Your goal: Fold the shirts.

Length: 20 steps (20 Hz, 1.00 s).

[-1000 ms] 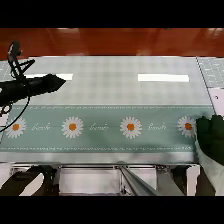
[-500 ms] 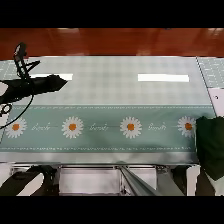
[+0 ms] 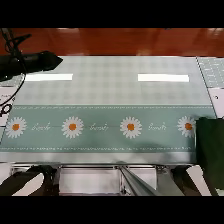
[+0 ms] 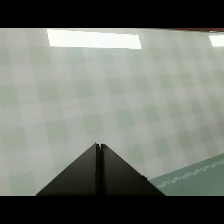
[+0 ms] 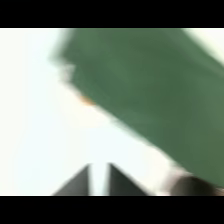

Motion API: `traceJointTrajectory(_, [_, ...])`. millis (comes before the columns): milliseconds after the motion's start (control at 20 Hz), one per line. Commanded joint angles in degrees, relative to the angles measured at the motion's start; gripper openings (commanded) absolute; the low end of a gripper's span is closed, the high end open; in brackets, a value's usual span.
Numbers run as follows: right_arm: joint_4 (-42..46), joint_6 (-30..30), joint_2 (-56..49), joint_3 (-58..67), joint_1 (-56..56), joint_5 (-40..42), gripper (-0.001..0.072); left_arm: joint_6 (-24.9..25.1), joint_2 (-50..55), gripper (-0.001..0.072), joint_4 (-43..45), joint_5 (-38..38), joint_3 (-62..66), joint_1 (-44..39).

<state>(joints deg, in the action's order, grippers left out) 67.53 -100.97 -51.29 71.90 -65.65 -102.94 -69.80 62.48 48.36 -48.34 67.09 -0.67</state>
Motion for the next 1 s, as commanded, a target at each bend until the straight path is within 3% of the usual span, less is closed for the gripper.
traceJointTrajectory(0, [-22.7, 1.9, -7.1, 8.5, 13.2, 9.8, 0.0023, -2.1, 2.1, 0.0021, 0.0, -1.4, 5.6, 0.0])
traceJointTrajectory(100, [-24.3, 6.0, -11.2, 12.8, 29.0, 22.2, 0.0022, -3.7, 4.3, 0.0020, 0.0, -4.8, 10.7, 0.0])
traceJointTrajectory(200, [-18.7, 9.3, -17.3, 17.6, 44.6, 30.0, 0.0023, -5.2, 8.1, 0.0020, 0.0, -8.6, 17.0, -0.1])
traceJointTrajectory(350, [0.1, 10.7, -26.7, 21.5, 63.2, 35.0, 0.0022, -9.6, 13.9, 0.0019, 5.6, -15.0, 20.8, -0.5])
traceJointTrajectory(450, [17.8, 6.5, -32.1, 21.4, 71.7, 33.2, 0.0022, -17.1, 15.7, 0.0019, 20.0, -18.6, 18.4, -2.9])
traceJointTrajectory(550, [28.6, 2.7, -35.5, 18.6, 75.4, 30.9, 0.0022, -24.5, 14.8, 0.0019, 32.5, -18.4, 12.1, -6.3])
traceJointTrajectory(600, [29.9, 0.8, -35.7, 15.6, 75.5, 32.5, 0.0022, -26.3, 14.0, 0.0020, 34.2, -16.8, 8.3, -7.7])
traceJointTrajectory(700, [29.2, 0.1, -35.7, 11.3, 73.3, 36.2, 0.0022, -26.4, 13.9, 0.0021, 34.1, -13.4, 4.1, -8.7])
traceJointTrajectory(950, [25.7, -0.3, -35.6, 10.1, 69.3, 35.2, 0.0023, -26.3, 15.5, 0.0021, 34.2, -13.9, 3.7, -8.6])
